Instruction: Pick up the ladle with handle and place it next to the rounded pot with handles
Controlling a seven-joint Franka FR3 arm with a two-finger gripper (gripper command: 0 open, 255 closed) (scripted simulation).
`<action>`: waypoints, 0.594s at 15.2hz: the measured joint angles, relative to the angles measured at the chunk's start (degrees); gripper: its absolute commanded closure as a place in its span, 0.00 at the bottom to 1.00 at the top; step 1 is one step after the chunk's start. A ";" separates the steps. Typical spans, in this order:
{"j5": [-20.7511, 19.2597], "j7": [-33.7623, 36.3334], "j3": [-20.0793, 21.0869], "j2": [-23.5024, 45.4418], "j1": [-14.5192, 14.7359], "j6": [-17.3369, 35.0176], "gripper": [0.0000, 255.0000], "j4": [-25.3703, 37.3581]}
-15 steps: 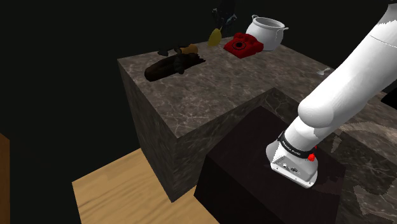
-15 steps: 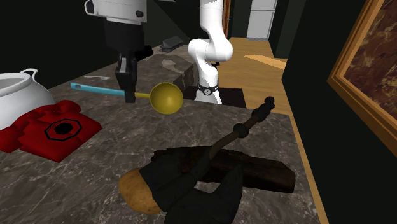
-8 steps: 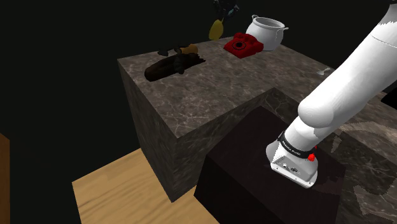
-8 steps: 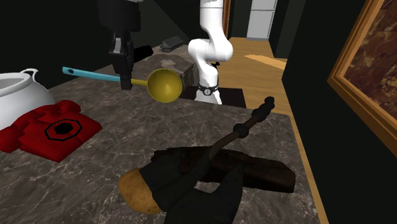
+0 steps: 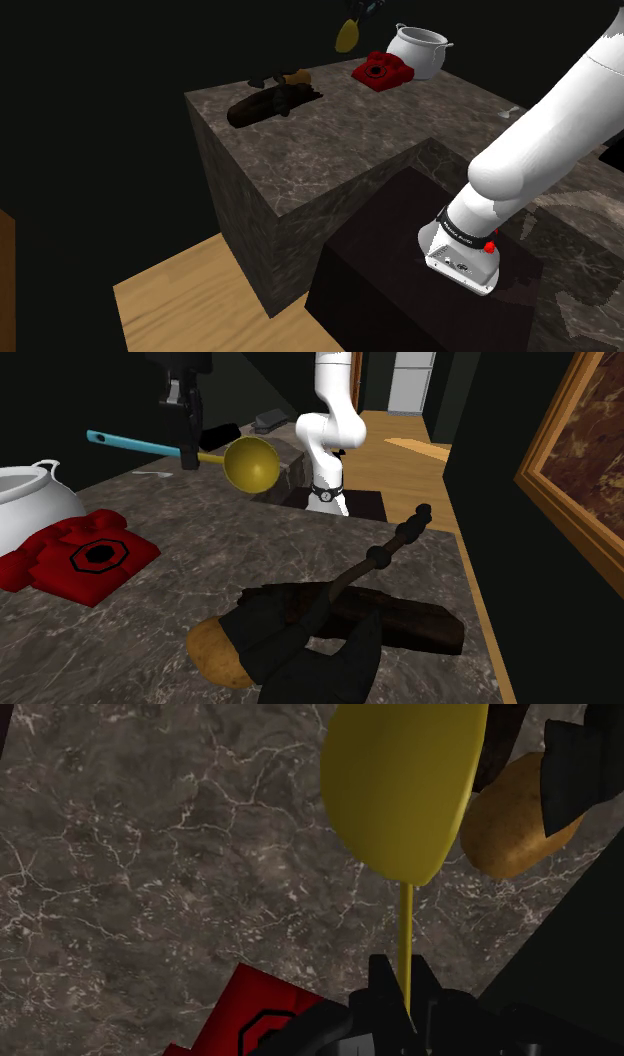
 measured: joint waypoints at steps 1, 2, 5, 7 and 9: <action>0.22 -1.09 -0.57 -1.14 -0.50 0.21 1.00 -1.27; 0.41 -2.48 -1.32 -1.69 -1.14 0.67 1.00 -2.19; 0.92 -6.62 -3.54 -3.56 -2.92 0.65 1.00 -3.80; 1.13 -9.06 -4.91 -4.57 -3.96 1.35 1.00 -5.38; 1.34 -11.93 -6.56 -5.75 -5.16 1.99 1.00 -7.06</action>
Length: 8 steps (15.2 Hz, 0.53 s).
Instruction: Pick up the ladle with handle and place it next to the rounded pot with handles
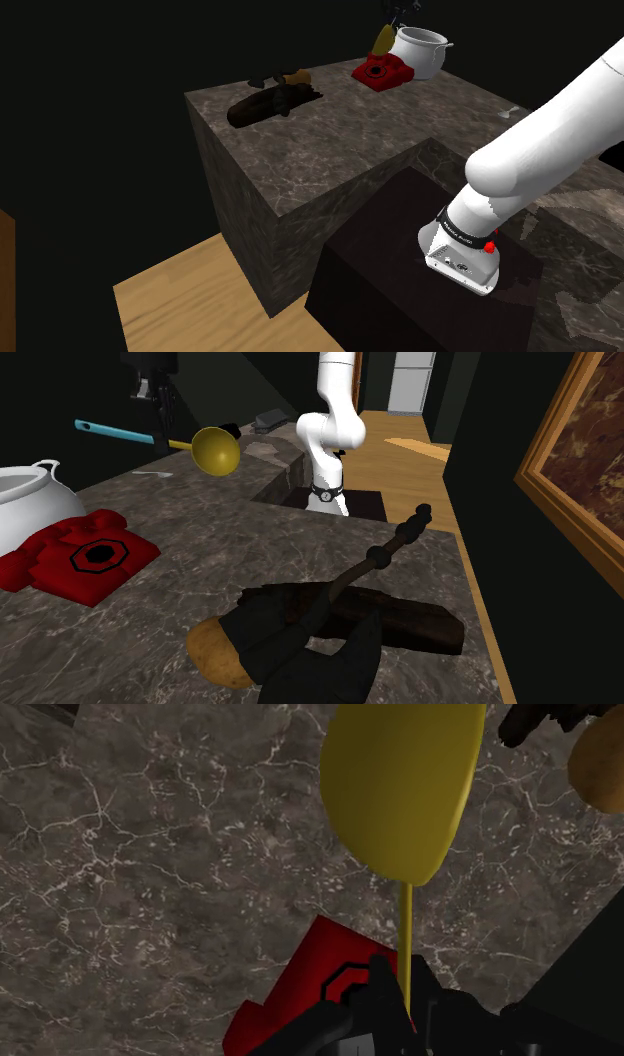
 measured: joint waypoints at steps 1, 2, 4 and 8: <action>0.08 -1.32 -0.76 -0.43 -0.54 -0.14 1.00 -0.23; 0.18 -2.74 -1.58 -0.88 -1.11 -0.34 1.00 -0.43; 0.34 -5.55 -3.21 -1.09 -2.22 -0.24 1.00 -0.62; 0.64 -11.27 -6.60 -1.85 -4.49 -0.41 1.00 -1.04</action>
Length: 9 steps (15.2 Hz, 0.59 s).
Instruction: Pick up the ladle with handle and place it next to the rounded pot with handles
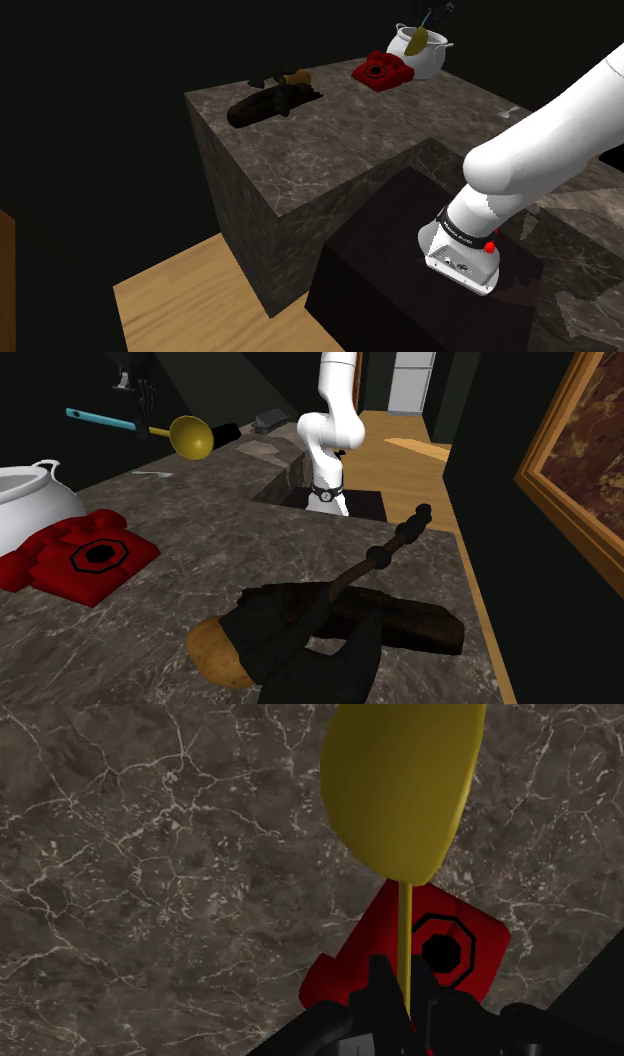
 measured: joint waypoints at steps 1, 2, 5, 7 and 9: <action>0.03 -1.13 -0.67 -0.27 -0.45 0.38 1.00 -0.61; 0.09 -2.57 -1.54 -0.50 -1.02 0.50 1.00 -0.95; 0.56 -7.32 -4.41 0.31 -2.77 0.17 1.00 0.30; 0.95 -10.17 -6.09 1.14 -3.81 0.34 1.00 0.94; 1.25 -13.18 -7.84 1.30 -4.97 0.46 1.00 0.97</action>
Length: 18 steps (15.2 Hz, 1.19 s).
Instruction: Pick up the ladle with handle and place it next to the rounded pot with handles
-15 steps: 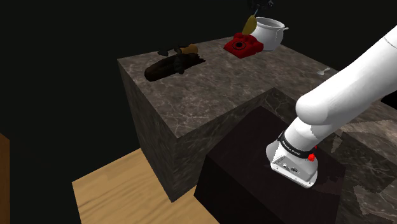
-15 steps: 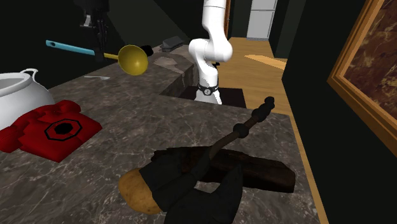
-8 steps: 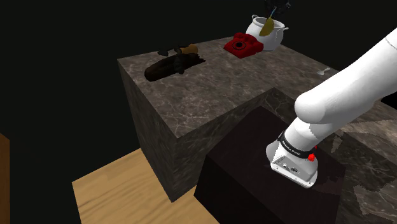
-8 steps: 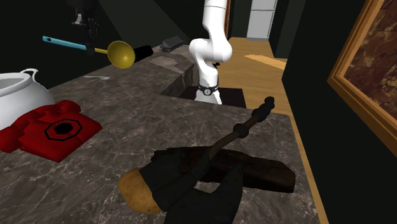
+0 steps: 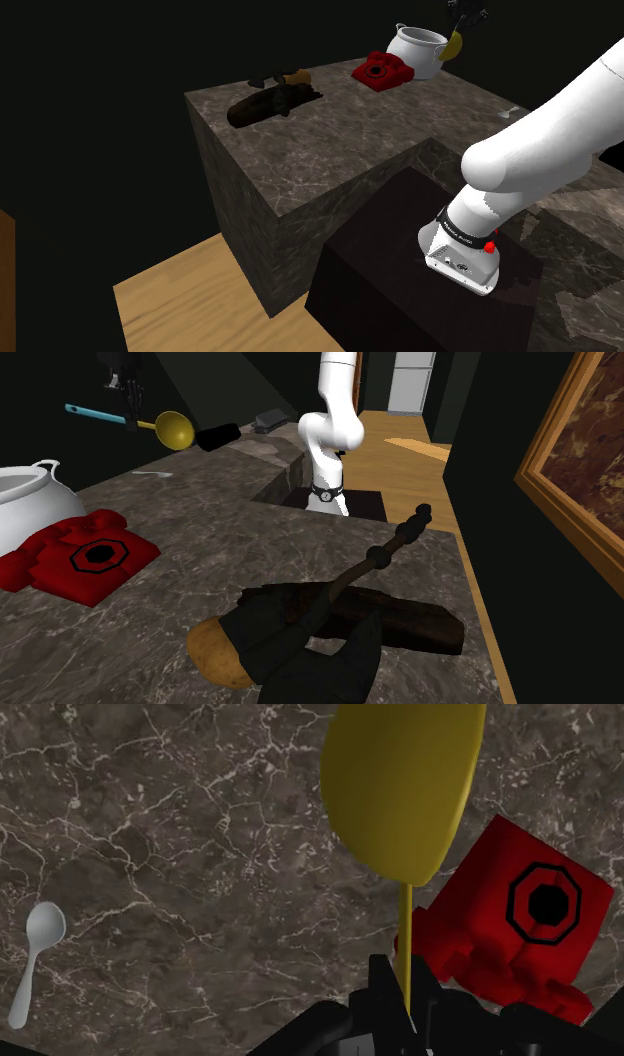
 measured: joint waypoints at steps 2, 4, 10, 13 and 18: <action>0.79 -2.89 -1.66 1.83 -0.97 -0.21 1.00 1.95; 1.46 -5.56 -3.14 2.93 -1.97 -0.83 1.00 3.58; 4.87 -15.07 -8.04 8.59 -5.80 -2.41 1.00 9.97; 7.62 -20.21 -10.31 12.98 -8.33 -3.24 1.00 14.39; 8.91 -22.78 -11.09 14.78 -9.52 -1.47 1.00 13.96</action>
